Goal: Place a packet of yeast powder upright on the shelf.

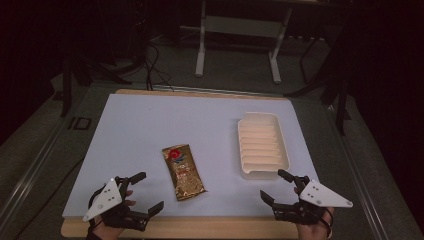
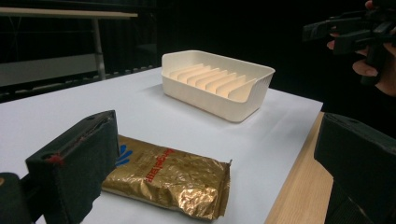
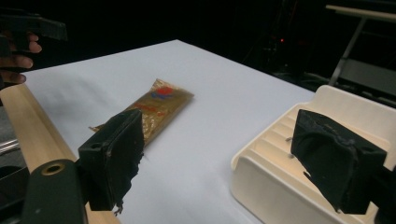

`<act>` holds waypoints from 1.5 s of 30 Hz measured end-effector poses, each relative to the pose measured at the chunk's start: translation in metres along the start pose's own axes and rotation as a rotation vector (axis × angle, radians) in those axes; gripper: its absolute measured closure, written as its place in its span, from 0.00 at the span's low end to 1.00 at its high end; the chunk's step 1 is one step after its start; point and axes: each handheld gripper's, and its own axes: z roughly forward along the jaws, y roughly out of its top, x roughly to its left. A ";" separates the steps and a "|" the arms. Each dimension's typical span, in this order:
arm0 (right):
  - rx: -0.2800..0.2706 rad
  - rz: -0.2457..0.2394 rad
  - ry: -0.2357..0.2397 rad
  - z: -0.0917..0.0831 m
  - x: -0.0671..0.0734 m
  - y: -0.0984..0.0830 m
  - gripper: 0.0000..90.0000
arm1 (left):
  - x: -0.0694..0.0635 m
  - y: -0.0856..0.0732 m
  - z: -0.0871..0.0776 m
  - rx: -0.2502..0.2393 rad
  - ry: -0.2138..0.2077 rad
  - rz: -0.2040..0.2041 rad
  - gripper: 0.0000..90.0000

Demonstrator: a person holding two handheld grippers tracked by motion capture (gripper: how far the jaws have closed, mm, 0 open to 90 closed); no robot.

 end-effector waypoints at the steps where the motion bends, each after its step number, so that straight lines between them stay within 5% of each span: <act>1: 0.001 0.000 0.003 0.000 0.000 0.000 0.16 | 0.000 0.000 0.000 0.005 -0.002 0.005 0.01; 13: 0.004 -0.049 0.014 0.001 0.009 0.005 0.13 | -0.008 0.005 0.000 -0.026 -0.076 0.015 0.01; 25: -0.019 -0.065 0.018 0.003 0.019 0.012 0.11 | -0.017 0.027 0.009 0.023 -0.184 -0.028 0.01; 28: -0.017 -0.063 0.013 0.002 0.020 0.012 0.11 | -0.015 0.029 0.010 0.024 -0.186 -0.041 0.01; 37: -0.029 -0.039 0.007 0.001 0.016 0.013 0.11 | -0.002 0.046 0.026 0.052 -0.146 0.011 0.01; 45: -0.031 -0.037 0.012 0.002 0.016 0.012 0.12 | 0.013 0.052 0.041 0.057 -0.134 -0.001 0.01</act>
